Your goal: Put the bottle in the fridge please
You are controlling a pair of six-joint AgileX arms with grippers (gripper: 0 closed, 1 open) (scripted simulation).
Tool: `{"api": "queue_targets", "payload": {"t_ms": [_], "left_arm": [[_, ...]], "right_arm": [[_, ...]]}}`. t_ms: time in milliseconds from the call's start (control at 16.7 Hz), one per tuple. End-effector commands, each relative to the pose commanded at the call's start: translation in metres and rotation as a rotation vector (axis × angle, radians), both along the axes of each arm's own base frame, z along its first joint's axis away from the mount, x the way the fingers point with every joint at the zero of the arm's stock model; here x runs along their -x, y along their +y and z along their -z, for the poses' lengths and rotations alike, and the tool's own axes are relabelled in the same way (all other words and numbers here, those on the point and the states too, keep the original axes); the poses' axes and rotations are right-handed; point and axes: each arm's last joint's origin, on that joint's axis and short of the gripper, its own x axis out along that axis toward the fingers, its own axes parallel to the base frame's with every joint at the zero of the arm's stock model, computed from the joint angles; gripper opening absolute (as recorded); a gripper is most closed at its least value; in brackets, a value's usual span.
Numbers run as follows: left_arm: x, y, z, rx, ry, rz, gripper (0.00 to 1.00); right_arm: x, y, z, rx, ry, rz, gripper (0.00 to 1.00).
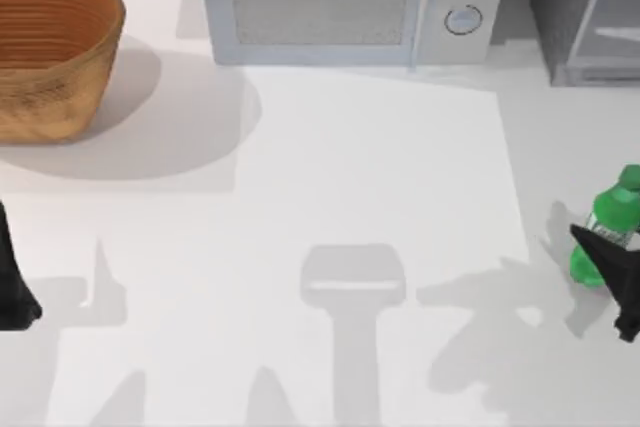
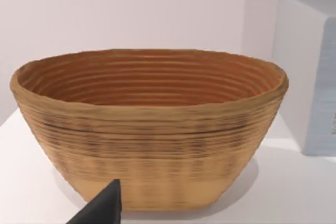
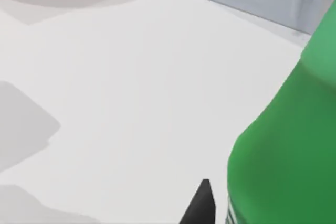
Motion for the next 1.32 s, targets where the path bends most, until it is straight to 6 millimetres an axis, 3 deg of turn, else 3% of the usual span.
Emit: {"api": "queue_targets", "payload": {"t_ms": [240,540,960,1320], "left_arm": [[0.0,0.0,0.0,0.0,0.0,0.0,1.0],[0.0,0.0,0.0,0.0,0.0,0.0,1.0],[0.0,0.0,0.0,0.0,0.0,0.0,1.0],[0.0,0.0,0.0,0.0,0.0,0.0,1.0]], "right_arm": [[0.007,-0.027,-0.007,-0.042,0.1,0.003,0.01],[0.013,-0.053,-0.031,-0.036,0.011,-0.014,0.01],[0.015,-0.051,-0.032,-0.038,0.029,0.006,0.01],[0.035,-0.036,-0.052,0.002,0.066,0.199,0.01]]}}
